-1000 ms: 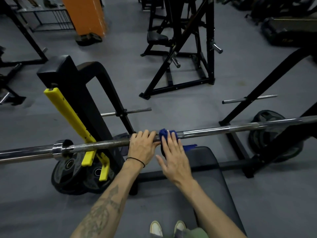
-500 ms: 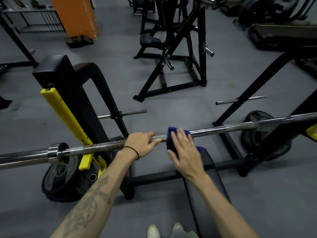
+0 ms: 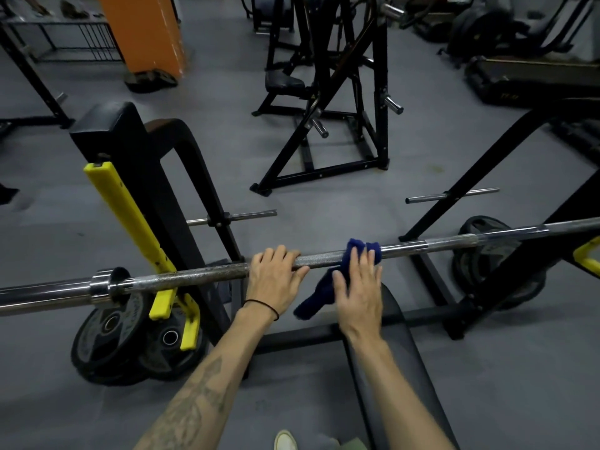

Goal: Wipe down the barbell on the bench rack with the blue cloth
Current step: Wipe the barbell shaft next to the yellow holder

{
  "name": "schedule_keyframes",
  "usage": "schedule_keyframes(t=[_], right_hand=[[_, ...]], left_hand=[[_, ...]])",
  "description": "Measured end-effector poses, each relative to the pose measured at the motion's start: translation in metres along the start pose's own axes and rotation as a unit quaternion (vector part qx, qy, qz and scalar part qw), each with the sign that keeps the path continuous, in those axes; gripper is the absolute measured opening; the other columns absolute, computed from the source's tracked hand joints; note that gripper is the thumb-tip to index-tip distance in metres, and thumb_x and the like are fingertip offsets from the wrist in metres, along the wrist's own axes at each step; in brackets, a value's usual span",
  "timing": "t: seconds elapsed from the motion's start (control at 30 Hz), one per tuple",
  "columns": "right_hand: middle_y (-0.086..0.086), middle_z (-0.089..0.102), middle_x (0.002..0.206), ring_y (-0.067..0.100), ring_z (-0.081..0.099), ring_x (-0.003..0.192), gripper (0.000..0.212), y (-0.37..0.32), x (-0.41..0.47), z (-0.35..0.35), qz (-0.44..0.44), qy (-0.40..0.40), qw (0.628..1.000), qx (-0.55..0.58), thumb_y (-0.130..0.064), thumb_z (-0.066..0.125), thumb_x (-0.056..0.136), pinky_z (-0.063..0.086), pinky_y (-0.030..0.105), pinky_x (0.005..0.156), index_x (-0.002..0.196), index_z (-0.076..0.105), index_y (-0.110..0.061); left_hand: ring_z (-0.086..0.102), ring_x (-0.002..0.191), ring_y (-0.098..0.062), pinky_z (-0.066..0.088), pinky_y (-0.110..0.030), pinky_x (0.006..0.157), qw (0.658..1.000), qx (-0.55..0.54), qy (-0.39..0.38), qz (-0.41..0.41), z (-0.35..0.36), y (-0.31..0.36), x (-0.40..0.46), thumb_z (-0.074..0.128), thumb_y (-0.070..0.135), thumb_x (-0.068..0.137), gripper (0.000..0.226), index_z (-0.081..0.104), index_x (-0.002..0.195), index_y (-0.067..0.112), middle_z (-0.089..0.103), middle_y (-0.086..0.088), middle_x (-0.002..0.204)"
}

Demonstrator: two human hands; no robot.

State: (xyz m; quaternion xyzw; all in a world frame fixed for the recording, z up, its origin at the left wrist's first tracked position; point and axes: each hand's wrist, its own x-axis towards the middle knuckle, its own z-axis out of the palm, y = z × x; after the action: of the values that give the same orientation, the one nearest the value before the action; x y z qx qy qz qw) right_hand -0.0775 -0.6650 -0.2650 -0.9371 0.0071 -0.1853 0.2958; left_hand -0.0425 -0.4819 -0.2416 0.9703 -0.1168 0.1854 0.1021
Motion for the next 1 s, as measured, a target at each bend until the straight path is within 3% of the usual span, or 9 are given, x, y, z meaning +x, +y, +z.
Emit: schedule_keyframes(t=[0.1,0.23,0.4,0.5,0.57,0.77,0.87,0.93,1.0], right_hand=[[0.004,0.004,0.174,0.018,-0.005,0.160,0.077,-0.037,-0.016,0.018,-0.045,-0.067,0.996,0.036,-0.063,0.025,0.106,-0.002,0.037,0.130,0.165,0.015,-0.014],[0.007,0.019,0.171,0.020,0.010,0.160,0.070,0.006,-0.002,0.000,-0.185,-0.055,0.979,-0.066,-0.057,0.026,0.109,0.012,0.045,0.129,0.163,0.028,-0.012],[0.006,0.008,0.172,0.019,-0.003,0.160,0.075,-0.024,-0.008,0.014,0.013,-0.006,0.999,0.046,-0.061,0.023,0.107,0.004,0.044,0.130,0.164,0.018,-0.012],[0.006,0.007,0.173,0.020,-0.002,0.160,0.075,-0.029,-0.023,0.021,-0.115,-0.092,0.989,0.004,-0.060,0.027,0.108,0.000,0.039,0.130,0.164,0.018,-0.012],[0.005,0.013,0.172,0.021,0.005,0.160,0.069,-0.004,-0.015,0.011,-0.185,-0.079,0.977,-0.067,-0.057,0.027,0.109,0.008,0.044,0.130,0.164,0.023,-0.015],[0.005,0.004,0.173,0.018,-0.006,0.160,0.076,-0.035,-0.017,0.019,0.040,-0.002,0.997,0.068,-0.063,0.018,0.107,0.003,0.045,0.130,0.164,0.014,-0.014],[0.007,0.001,0.174,0.022,-0.005,0.160,0.077,-0.041,-0.031,0.024,-0.072,-0.073,0.994,0.031,-0.062,0.022,0.108,-0.003,0.038,0.130,0.165,0.012,-0.012],[0.008,0.008,0.173,0.024,0.003,0.161,0.071,-0.010,-0.021,0.015,-0.158,-0.063,0.984,-0.049,-0.056,0.025,0.109,0.008,0.044,0.129,0.164,0.019,-0.011],[0.007,0.017,0.171,0.025,0.009,0.160,0.067,0.011,-0.010,0.006,-0.149,-0.022,0.986,-0.066,-0.053,0.026,0.110,0.016,0.051,0.126,0.162,0.025,-0.010]], left_hand=[[0.052,0.086,-0.019,0.035,-0.037,0.080,1.000,0.003,-0.008,-0.008,0.000,0.004,0.002,0.048,0.050,0.097,0.033,0.064,0.114,0.026,0.058,0.005,0.095],[0.054,0.082,-0.021,0.037,-0.037,0.078,1.000,-0.012,0.016,0.001,0.003,-0.001,0.001,0.054,0.049,0.095,0.031,0.065,0.111,0.025,0.059,0.006,0.091],[0.053,0.077,-0.021,0.034,-0.036,0.076,0.999,-0.017,0.044,0.005,0.005,0.001,0.001,0.059,0.046,0.094,0.025,0.065,0.108,0.026,0.061,0.007,0.088],[0.053,0.077,-0.020,0.036,-0.037,0.076,0.999,-0.010,0.033,0.006,0.004,0.000,0.001,0.060,0.042,0.094,0.022,0.064,0.109,0.027,0.061,0.006,0.089],[0.054,0.077,-0.020,0.037,-0.037,0.076,0.999,-0.019,0.034,0.007,0.004,0.000,0.001,0.061,0.042,0.094,0.022,0.065,0.109,0.027,0.062,0.006,0.090],[0.054,0.077,-0.021,0.038,-0.037,0.074,0.999,-0.001,0.034,0.016,0.004,0.000,0.002,0.056,0.046,0.096,0.023,0.064,0.108,0.028,0.061,0.007,0.089],[0.055,0.079,-0.020,0.037,-0.037,0.074,1.000,0.021,0.015,0.017,0.004,-0.001,0.002,0.054,0.047,0.095,0.024,0.062,0.110,0.029,0.061,0.007,0.090],[0.054,0.080,-0.020,0.037,-0.037,0.074,1.000,0.019,0.010,0.021,0.004,-0.001,0.002,0.050,0.048,0.096,0.027,0.061,0.112,0.029,0.061,0.007,0.091],[0.054,0.079,-0.020,0.037,-0.037,0.074,0.999,0.025,0.012,0.023,0.003,-0.001,0.003,0.045,0.049,0.098,0.029,0.061,0.111,0.029,0.060,0.007,0.091]])
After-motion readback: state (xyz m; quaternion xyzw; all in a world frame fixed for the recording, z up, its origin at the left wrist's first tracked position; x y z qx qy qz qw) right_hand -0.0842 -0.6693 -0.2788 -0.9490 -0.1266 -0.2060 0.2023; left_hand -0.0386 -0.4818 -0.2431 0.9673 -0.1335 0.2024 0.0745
